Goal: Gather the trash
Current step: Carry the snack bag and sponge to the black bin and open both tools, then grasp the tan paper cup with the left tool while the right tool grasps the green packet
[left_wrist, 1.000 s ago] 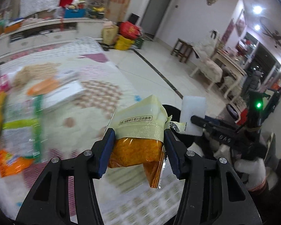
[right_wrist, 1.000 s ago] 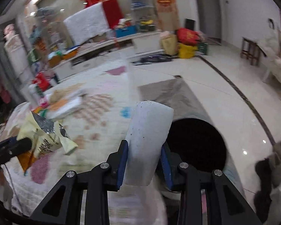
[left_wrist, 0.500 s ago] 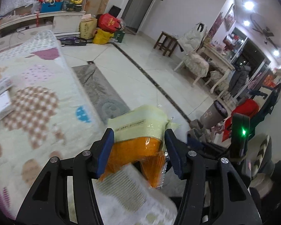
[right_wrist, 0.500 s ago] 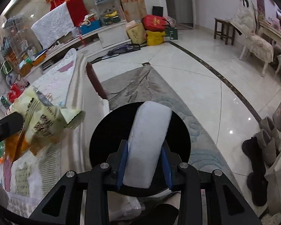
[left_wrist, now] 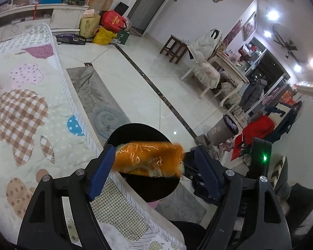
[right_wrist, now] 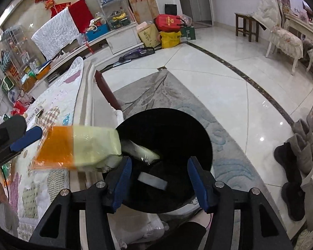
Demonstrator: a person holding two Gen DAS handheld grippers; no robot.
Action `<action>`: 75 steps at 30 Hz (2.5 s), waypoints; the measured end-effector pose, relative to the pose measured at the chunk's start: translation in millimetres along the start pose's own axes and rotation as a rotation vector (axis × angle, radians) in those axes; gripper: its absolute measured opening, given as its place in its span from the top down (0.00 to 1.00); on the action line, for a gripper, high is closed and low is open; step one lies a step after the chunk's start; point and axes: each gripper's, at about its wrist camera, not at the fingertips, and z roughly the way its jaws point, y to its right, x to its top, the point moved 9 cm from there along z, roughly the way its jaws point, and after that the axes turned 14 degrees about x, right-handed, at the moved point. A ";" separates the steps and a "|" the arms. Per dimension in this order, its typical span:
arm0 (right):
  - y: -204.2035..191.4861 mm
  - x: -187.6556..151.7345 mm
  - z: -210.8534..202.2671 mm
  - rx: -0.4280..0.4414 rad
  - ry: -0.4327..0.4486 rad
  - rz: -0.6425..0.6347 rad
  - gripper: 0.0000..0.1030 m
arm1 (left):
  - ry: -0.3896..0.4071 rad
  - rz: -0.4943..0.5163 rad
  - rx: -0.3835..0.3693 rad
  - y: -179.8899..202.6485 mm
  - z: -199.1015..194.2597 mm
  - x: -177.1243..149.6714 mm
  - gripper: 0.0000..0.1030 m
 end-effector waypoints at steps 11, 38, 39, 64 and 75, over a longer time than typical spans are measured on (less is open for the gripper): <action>-9.0 -1.0 -7.1 -0.011 0.008 -0.015 0.46 | 0.094 0.056 0.189 -30.8 -29.7 -9.0 0.24; -201.5 -19.7 23.8 0.204 -0.046 -0.235 0.36 | 0.213 -0.057 0.565 -173.0 -132.3 -48.4 0.24; -206.7 -21.9 25.5 0.212 -0.051 -0.241 0.36 | 0.211 -0.072 0.571 -180.3 -136.8 -51.5 0.24; -340.2 -69.0 78.3 0.411 -0.197 -0.356 0.26 | 0.231 -0.335 0.679 -335.8 -265.3 -135.3 0.24; -380.9 -57.7 109.2 0.482 -0.222 -0.345 0.25 | 0.310 -0.389 0.672 -388.8 -269.7 -140.6 0.24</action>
